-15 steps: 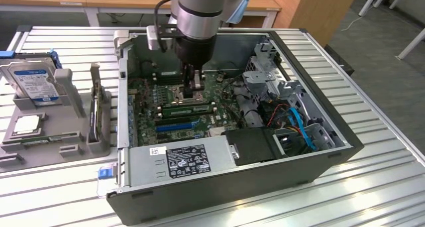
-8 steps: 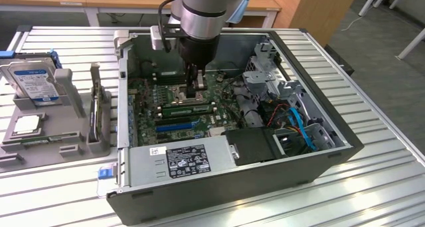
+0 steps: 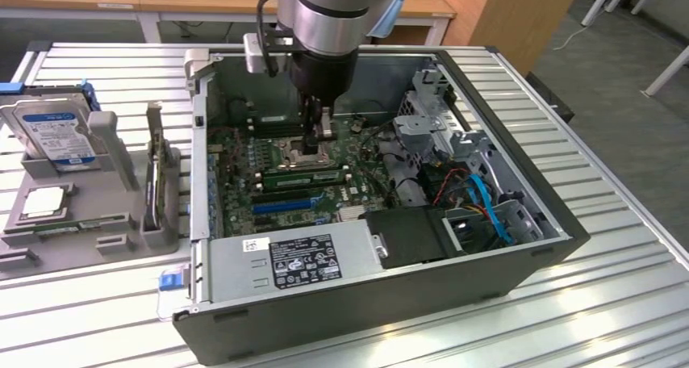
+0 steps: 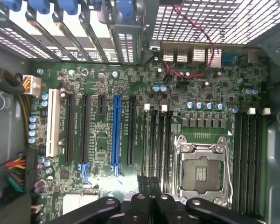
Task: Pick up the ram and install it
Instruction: 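Insert the ram into the slot, then press down the ram until it locks into place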
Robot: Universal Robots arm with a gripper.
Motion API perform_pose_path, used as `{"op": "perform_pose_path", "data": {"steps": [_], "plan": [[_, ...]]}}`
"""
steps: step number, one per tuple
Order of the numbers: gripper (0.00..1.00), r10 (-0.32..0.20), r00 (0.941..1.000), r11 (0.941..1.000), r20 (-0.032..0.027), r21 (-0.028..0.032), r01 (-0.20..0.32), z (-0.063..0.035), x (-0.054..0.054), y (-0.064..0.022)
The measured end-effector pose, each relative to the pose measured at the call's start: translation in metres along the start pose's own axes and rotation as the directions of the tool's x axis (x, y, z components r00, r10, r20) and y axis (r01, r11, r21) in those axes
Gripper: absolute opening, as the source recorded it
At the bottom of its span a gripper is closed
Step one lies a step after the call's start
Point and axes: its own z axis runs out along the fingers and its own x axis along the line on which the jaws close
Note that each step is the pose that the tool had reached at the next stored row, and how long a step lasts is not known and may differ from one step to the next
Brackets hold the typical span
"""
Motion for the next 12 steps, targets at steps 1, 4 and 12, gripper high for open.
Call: {"op": "perform_pose_path", "data": {"steps": [1,4,12], "plan": [[0.11,-0.001,1.0000,1.0000,0.0001,0.0000,0.001,-0.0008,0.0000,-0.0016],[0.11,-0.001,1.0000,1.0000,0.0001,-0.0007,0.001,-0.0013,0.0001,-0.0088],[0.11,-0.001,1.0000,1.0000,0.0001,-0.0006,0.001,-0.0013,0.0001,-0.0088]]}}
